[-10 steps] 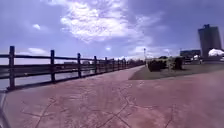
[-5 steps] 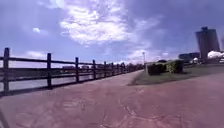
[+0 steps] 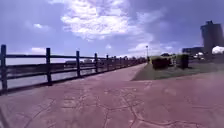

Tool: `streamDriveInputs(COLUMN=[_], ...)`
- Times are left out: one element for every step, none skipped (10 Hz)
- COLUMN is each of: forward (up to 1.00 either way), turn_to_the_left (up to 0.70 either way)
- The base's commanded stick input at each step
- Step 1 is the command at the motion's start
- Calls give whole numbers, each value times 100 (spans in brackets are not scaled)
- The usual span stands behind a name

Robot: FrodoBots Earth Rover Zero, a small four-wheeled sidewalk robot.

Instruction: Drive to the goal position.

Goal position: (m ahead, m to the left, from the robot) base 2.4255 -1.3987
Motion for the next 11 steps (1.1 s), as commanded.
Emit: streamDriveInputs(forward=[45, 45, 45, 45, 45, 45, 45, 45, 45, 45, 45], turn_to_the_left=[0, 0, 0, 0, 0, 0, 0, 0, 0, 0, 0])
